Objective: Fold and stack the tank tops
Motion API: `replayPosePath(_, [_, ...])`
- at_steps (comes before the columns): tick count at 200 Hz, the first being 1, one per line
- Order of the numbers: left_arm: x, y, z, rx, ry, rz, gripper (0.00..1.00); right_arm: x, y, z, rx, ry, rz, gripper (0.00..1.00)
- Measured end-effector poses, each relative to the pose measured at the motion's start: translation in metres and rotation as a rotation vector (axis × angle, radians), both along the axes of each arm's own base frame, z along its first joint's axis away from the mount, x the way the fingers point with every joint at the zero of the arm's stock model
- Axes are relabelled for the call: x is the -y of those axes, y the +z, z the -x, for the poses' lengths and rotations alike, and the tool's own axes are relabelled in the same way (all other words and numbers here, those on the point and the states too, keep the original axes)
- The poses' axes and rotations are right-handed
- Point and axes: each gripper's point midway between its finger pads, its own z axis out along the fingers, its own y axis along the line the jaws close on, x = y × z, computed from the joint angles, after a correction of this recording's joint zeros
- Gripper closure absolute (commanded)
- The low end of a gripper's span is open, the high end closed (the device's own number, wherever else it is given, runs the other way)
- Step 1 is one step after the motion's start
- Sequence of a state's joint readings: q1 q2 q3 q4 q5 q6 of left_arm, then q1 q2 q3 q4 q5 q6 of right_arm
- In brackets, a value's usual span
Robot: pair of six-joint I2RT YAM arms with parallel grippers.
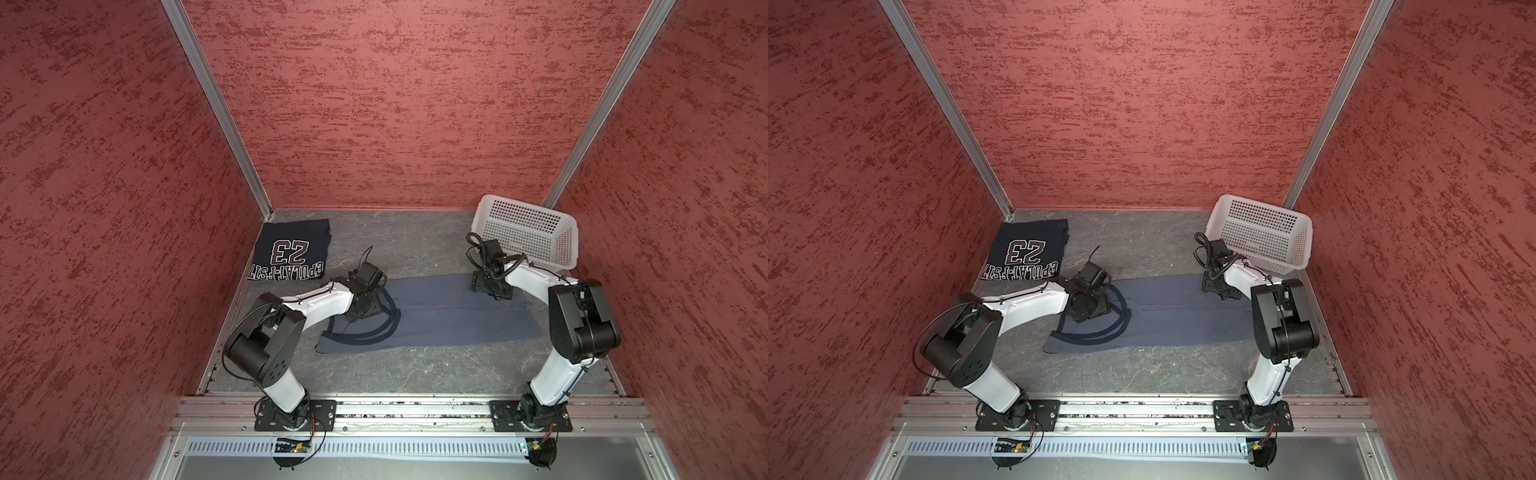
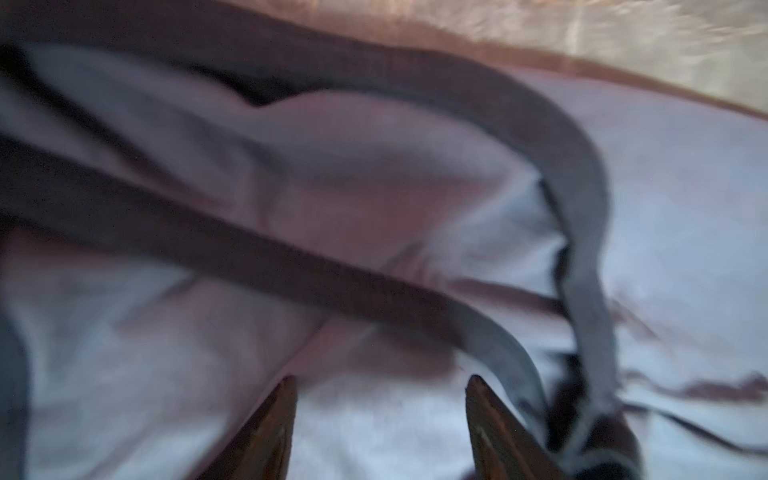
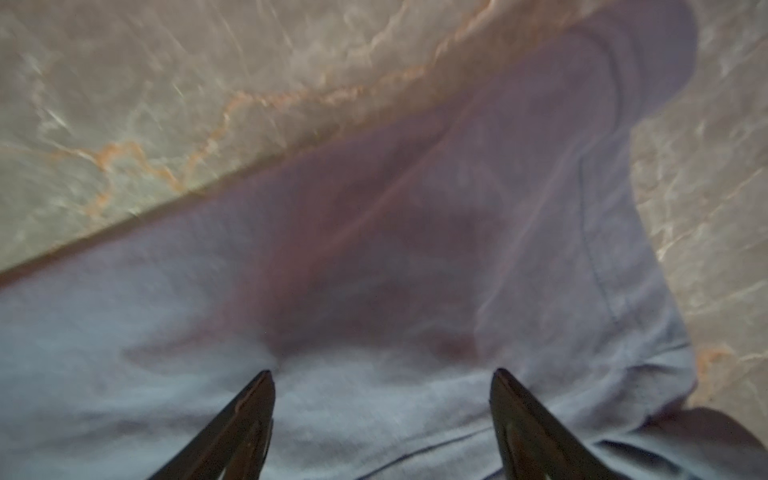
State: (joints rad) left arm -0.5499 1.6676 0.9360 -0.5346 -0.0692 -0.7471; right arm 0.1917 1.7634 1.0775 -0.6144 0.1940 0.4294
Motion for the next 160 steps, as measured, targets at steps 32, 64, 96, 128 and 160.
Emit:
replayPosePath(32, [0.004,0.001,-0.046,0.041,-0.016,-0.007,0.35,0.001,-0.01,0.019,-0.02,-0.016,-0.018,0.18])
replayPosePath(64, [0.007,0.003,-0.101,0.105,-0.029,0.0,0.35,-0.006,-0.013,0.043,-0.023,-0.017,-0.088,0.18])
replayPosePath(96, [0.03,0.007,-0.167,0.179,-0.069,0.026,0.35,-0.016,-0.01,0.072,-0.012,-0.016,-0.183,0.18])
replayPosePath(128, [0.063,0.012,-0.227,0.244,-0.137,0.072,0.35,-0.043,-0.008,0.098,0.002,0.024,-0.257,0.18])
replayPosePath(160, [0.083,0.014,-0.271,0.29,-0.193,0.101,0.35,-0.093,-0.008,0.114,0.027,0.107,-0.324,0.18])
